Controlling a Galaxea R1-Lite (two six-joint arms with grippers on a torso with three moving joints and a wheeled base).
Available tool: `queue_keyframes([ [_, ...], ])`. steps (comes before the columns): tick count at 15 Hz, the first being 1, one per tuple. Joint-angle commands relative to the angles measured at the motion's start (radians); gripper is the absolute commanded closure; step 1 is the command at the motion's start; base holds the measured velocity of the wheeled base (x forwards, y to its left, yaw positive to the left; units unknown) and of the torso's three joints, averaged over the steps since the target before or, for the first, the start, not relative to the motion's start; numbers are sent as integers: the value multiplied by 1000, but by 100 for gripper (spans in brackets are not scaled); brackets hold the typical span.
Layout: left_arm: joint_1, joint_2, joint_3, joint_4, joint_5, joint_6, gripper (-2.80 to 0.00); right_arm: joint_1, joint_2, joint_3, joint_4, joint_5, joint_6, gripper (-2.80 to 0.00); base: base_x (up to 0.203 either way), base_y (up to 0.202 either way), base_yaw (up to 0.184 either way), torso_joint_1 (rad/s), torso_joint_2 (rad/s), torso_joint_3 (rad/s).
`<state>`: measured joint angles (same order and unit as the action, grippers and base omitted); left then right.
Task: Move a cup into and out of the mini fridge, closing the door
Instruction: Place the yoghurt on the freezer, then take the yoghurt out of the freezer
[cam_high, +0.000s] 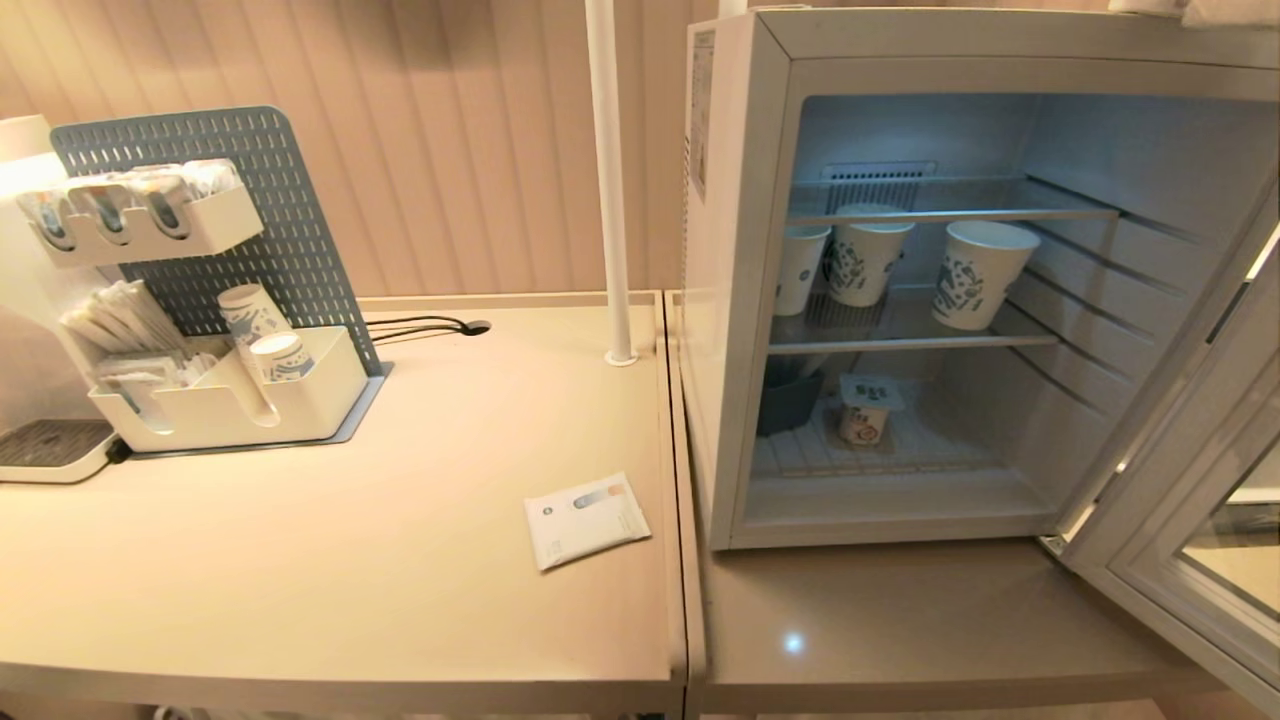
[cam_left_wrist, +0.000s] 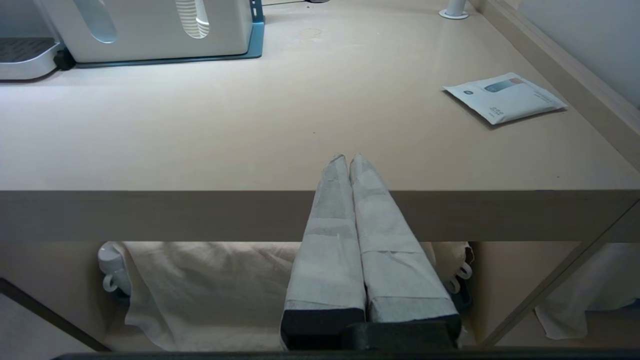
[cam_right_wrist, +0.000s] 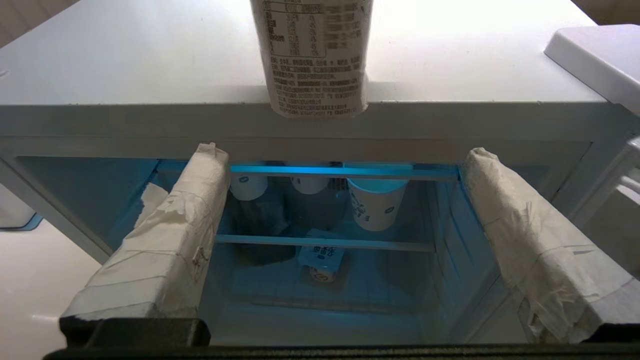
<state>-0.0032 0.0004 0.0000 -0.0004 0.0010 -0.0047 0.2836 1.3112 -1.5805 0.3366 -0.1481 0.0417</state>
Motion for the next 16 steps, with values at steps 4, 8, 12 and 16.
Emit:
queue_keyframes([
  [4,0,0,2,0,1,0,0,1,-145,95,1,25,0,-280,0,0,0,0,0,0],
  [8,0,0,2,0,1,0,0,42,-303,183,28,22,5,-280,0,0,0,0,0,0],
  [12,0,-2,2,0,1,0,0,51,-456,300,72,13,6,-280,0,0,0,0,0,0],
  [16,0,-2,2,-1,1,2,0,51,-555,313,127,22,5,0,0,0,0,0,0,0],
])
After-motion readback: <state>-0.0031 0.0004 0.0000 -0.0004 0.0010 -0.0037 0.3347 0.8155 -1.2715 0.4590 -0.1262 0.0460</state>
